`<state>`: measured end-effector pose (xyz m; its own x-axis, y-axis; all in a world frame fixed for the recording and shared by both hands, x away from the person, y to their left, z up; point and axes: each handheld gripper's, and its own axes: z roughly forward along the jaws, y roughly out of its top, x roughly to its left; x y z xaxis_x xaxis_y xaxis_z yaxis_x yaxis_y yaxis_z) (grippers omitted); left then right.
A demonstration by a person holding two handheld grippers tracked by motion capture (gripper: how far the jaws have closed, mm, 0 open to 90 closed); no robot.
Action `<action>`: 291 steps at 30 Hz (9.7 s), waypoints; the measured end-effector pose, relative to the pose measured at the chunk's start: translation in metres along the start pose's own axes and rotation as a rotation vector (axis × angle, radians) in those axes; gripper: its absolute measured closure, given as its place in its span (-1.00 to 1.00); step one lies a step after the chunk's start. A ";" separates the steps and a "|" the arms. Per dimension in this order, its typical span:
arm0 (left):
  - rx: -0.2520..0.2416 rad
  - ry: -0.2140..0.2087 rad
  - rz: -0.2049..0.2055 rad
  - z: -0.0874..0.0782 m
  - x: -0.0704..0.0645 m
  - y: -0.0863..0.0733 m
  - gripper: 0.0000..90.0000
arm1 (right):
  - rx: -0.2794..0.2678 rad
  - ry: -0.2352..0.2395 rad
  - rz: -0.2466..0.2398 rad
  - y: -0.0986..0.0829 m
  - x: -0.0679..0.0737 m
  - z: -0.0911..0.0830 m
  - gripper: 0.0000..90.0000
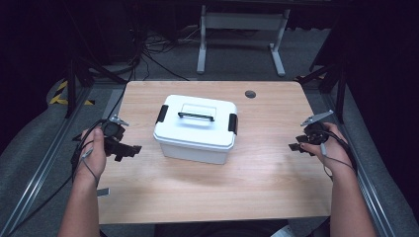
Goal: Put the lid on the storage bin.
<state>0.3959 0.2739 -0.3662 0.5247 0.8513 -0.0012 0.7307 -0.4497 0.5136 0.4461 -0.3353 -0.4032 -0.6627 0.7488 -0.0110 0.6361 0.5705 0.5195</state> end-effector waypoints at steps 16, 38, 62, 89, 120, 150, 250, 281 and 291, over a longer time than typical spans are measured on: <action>-0.016 -0.027 0.023 -0.004 -0.008 0.005 -0.58 | -0.012 0.005 0.012 0.002 0.005 -0.006 0.10; -0.019 -0.049 0.036 -0.010 -0.009 0.005 -0.58 | -0.094 0.064 -0.096 0.056 0.030 -0.048 0.14; -0.014 -0.062 0.046 -0.010 -0.009 0.003 -0.59 | -0.095 0.130 -0.228 0.131 0.079 -0.045 0.18; 0.001 -0.077 0.046 -0.005 -0.007 0.007 -0.60 | -0.118 0.228 -0.370 0.199 0.146 -0.016 0.07; 0.002 -0.077 0.046 -0.006 -0.004 0.007 -0.60 | -0.055 0.195 -0.549 0.256 0.199 0.042 0.67; 0.005 -0.075 0.041 -0.005 -0.005 0.007 -0.60 | -0.158 0.151 -0.622 0.263 0.188 -0.006 0.89; 0.038 -0.065 0.024 0.001 -0.002 0.006 -0.59 | -0.069 0.031 -0.053 0.071 -0.041 0.002 0.88; 0.050 -0.069 0.031 0.002 -0.004 0.006 -0.59 | -0.060 0.063 -0.049 0.053 -0.037 0.026 0.90; 0.049 -0.068 0.026 0.001 -0.004 0.004 -0.59 | -0.044 0.079 -0.065 0.052 -0.028 0.025 0.75</action>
<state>0.3975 0.2682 -0.3652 0.5712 0.8195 -0.0472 0.7359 -0.4857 0.4719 0.5077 -0.3180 -0.3971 -0.7321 0.6809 0.0210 0.5740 0.6000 0.5573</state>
